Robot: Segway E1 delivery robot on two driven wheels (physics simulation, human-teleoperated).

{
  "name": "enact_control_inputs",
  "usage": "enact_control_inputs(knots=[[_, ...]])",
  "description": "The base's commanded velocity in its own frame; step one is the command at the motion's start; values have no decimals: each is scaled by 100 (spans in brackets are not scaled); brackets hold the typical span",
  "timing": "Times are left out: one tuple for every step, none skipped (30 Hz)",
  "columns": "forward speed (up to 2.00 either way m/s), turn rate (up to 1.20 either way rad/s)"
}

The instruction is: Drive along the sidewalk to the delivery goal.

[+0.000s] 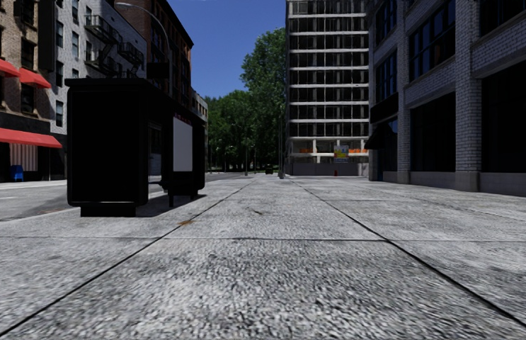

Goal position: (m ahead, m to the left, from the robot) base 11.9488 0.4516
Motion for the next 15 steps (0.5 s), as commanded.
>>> enact_control_inputs(knots=[[200,0],[200,0],[200,0],[200,0],[200,0],[200,0],[200,0],[200,0],[200,0],[200,0],[200,0],[200,0],[200,0],[200,0],[200,0]])
